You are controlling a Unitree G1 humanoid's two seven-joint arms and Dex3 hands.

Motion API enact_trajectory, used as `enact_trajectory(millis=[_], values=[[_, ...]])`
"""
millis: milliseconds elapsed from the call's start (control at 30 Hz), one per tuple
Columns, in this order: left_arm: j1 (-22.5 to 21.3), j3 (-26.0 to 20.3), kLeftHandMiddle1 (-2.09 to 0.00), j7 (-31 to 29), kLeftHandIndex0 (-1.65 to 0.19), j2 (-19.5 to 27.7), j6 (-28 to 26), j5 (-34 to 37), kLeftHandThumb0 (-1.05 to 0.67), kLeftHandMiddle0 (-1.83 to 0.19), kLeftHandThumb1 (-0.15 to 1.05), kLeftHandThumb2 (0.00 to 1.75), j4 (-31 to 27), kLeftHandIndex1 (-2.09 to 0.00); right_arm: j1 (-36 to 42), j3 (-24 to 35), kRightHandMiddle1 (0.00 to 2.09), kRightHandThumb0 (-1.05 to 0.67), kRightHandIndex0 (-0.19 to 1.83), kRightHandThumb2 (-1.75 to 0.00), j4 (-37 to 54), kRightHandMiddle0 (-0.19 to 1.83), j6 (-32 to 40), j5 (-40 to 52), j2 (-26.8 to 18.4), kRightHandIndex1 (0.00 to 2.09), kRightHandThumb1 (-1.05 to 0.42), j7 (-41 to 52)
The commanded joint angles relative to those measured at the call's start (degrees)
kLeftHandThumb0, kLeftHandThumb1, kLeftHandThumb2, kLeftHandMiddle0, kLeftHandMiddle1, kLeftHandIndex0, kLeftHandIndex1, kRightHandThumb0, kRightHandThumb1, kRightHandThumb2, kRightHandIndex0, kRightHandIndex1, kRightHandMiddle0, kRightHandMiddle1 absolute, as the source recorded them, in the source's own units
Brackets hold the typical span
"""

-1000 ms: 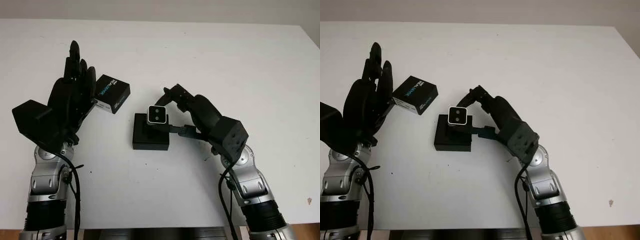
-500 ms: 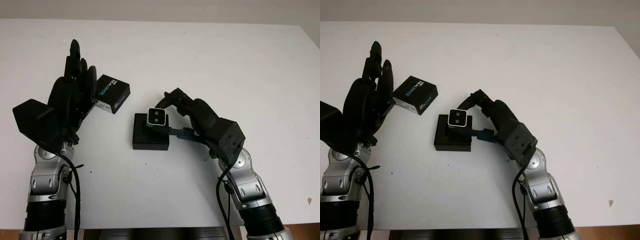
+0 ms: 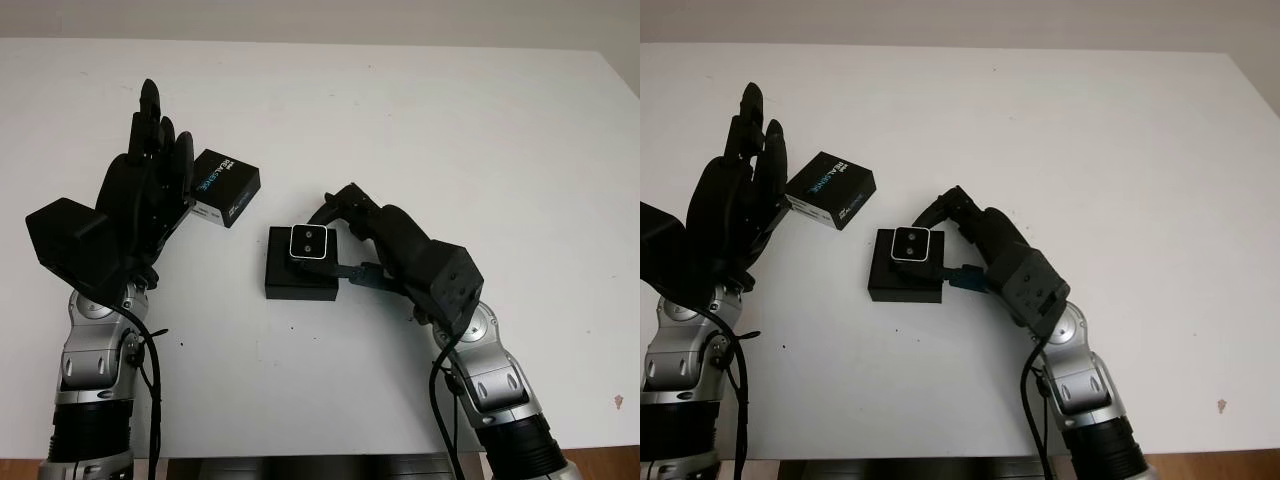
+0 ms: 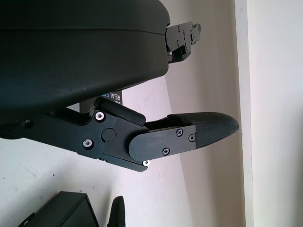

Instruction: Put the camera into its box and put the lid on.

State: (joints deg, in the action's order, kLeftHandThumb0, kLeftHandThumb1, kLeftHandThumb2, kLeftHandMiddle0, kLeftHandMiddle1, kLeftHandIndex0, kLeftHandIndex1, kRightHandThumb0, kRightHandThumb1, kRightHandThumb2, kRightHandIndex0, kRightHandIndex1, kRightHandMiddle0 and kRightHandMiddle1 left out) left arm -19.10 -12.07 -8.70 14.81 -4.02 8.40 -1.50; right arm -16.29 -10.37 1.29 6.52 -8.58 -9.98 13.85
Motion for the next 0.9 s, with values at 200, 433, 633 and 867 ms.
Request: enact_trajectory(millis=[200,433,633,867], values=[[0.26,0.02,0.0,0.07,0.19,-0.03,0.11,0.27,-0.71,0.19,1.05,0.58,-1.05,0.0,0.3,-0.09,1.94,-0.39,0.17,-0.05,0.04,0.21,-0.96,0.04,0.24,0.05,-1.04,-0.26],[0.39,0.01,0.0,-0.18,0.19,0.03,-0.02,0.46,-0.7,0.19,1.05,0.59,-1.03,0.0,-0.12,-0.46,1.93,-0.4,0.17,-0.05,-0.56,0.19,-0.4,-0.32,0.44,0.05,-1.04,-0.61],[0.42,0.04,0.0,-0.08,0.19,0.02,-0.23,0.81,-0.7,0.19,1.05,0.59,-1.07,0.0,-0.56,-0.36,1.93,-0.4,0.16,-0.05,-1.47,0.18,-0.22,0.49,0.61,0.05,-1.04,-0.12],[0.41,0.06,0.0,0.25,0.19,-0.06,0.12,0.52,-0.7,0.19,1.05,0.59,-0.9,0.0,-1.16,-0.15,1.93,-0.42,0.15,-0.05,-2.1,0.18,1.74,1.96,0.98,0.04,-1.04,1.12]])
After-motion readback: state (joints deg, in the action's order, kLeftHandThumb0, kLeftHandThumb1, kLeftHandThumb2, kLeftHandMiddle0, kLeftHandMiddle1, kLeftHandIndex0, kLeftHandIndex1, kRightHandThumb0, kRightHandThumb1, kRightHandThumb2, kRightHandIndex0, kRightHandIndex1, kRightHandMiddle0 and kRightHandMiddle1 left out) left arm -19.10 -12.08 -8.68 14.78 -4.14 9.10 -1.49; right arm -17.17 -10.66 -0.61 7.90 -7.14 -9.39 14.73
